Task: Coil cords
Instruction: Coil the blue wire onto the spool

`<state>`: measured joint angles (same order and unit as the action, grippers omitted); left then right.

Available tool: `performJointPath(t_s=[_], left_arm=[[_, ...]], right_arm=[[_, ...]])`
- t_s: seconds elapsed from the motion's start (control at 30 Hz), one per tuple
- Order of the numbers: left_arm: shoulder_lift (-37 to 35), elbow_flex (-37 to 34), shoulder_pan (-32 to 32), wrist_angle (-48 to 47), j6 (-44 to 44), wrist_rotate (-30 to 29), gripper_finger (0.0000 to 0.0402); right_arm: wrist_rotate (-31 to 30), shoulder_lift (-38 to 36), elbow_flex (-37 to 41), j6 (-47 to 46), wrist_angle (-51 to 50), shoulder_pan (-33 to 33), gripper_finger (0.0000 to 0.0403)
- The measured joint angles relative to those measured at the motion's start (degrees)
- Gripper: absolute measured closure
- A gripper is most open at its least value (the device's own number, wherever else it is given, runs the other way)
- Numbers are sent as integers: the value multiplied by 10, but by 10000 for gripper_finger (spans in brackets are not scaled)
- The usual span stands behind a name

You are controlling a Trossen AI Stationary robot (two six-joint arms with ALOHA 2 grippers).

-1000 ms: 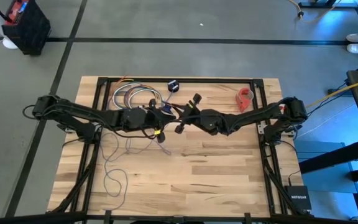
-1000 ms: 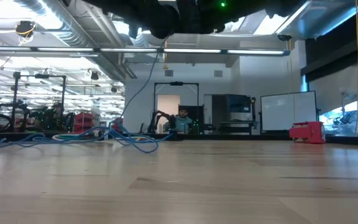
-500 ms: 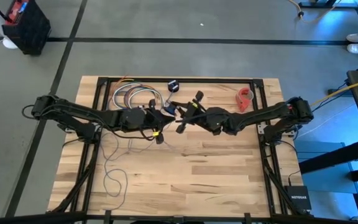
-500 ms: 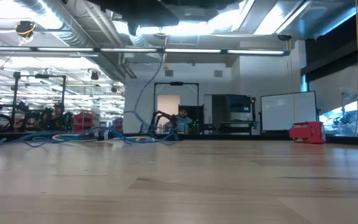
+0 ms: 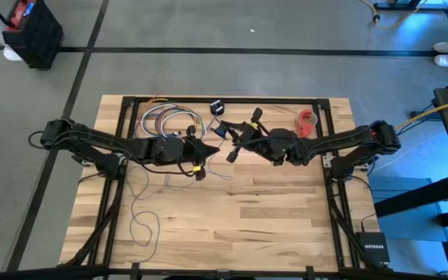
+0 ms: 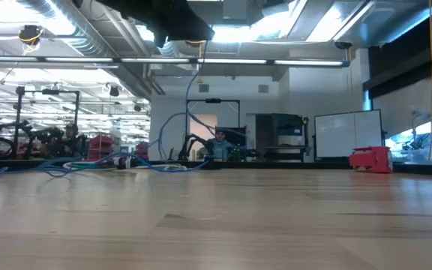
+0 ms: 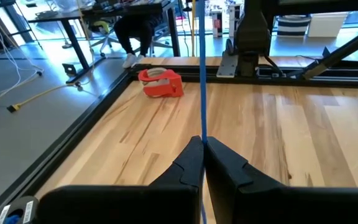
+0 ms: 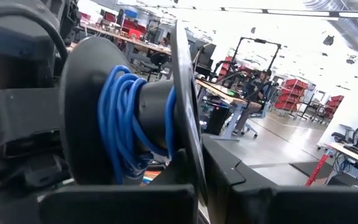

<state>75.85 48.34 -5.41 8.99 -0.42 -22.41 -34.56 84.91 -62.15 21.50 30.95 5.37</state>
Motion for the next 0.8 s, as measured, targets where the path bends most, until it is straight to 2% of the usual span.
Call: performJointPath(t_s=[0.43,0.63,0.8], left_arm=[[0,0,2,-6,14,-1,396],[-11,-2,2,-30,41,-59,399],[-54,-2,2,-70,56,-90,400]], right_arm=[[22,-32,-1,-9,-13,3,395],[26,-32,-2,-20,-62,20,395],[25,-33,-3,-2,-123,56,395]])
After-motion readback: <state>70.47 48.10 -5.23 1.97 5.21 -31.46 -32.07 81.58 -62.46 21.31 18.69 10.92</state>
